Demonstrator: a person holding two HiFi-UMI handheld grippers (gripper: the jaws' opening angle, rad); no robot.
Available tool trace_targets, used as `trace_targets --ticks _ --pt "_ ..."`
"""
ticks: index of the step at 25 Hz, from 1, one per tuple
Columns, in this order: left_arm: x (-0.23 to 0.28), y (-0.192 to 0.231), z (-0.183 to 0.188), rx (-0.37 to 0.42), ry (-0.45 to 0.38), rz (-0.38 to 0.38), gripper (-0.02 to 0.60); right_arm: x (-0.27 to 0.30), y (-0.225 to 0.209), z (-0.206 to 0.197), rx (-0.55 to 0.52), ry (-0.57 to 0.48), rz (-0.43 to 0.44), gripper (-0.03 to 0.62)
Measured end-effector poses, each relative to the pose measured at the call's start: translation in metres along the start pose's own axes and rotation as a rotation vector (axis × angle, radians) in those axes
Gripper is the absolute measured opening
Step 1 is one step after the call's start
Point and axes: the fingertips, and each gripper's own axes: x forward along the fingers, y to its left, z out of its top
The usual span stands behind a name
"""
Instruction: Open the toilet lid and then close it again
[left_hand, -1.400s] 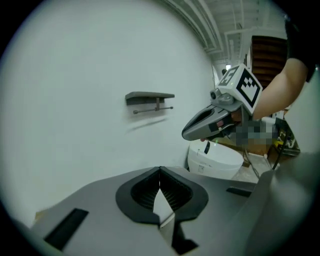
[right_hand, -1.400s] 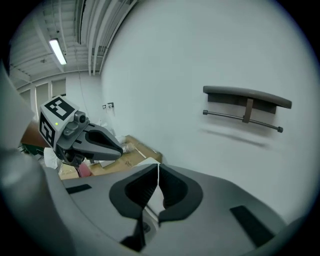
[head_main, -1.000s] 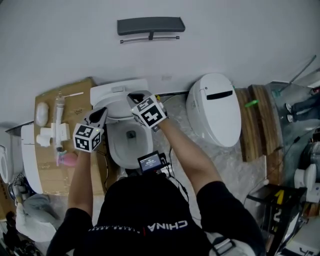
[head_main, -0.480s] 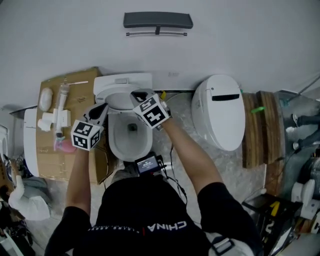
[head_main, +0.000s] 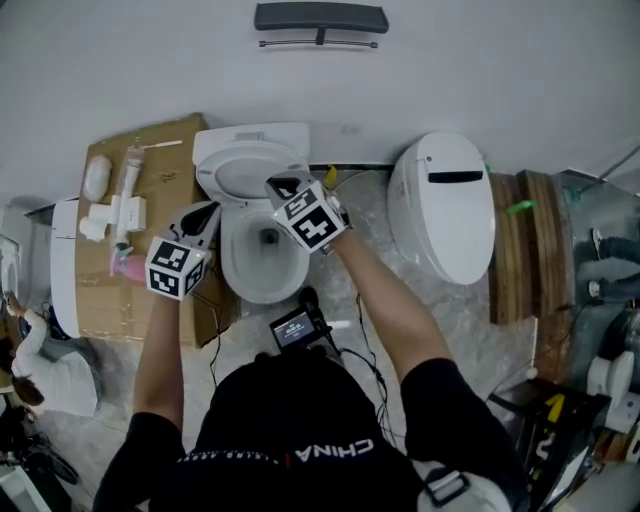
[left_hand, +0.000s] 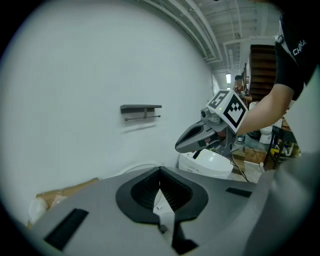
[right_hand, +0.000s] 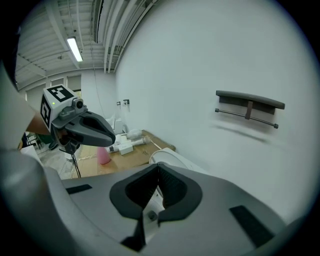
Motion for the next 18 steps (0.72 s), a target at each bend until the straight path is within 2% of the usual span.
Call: trace_targets --ticks 6,13,18 --pt "-0.058 -0.028 -0.017 0.084 -0.024 -0.038 0.009 -0.023 0.058 -0.012 0.024 -0.01 -0.078 0.014" --pt "-0.156 -0.06 -0.075 0.11 -0.021 -0.073 0.009 -0.06 0.16 -0.025 0.039 -0.014 -0.164 0.014" --pt "-0.202 -0.089 -0.101 0.112 -0.03 -0.116 0.009 -0.091 0.217 -0.035 0.064 -0.022 -0.224 0.014"
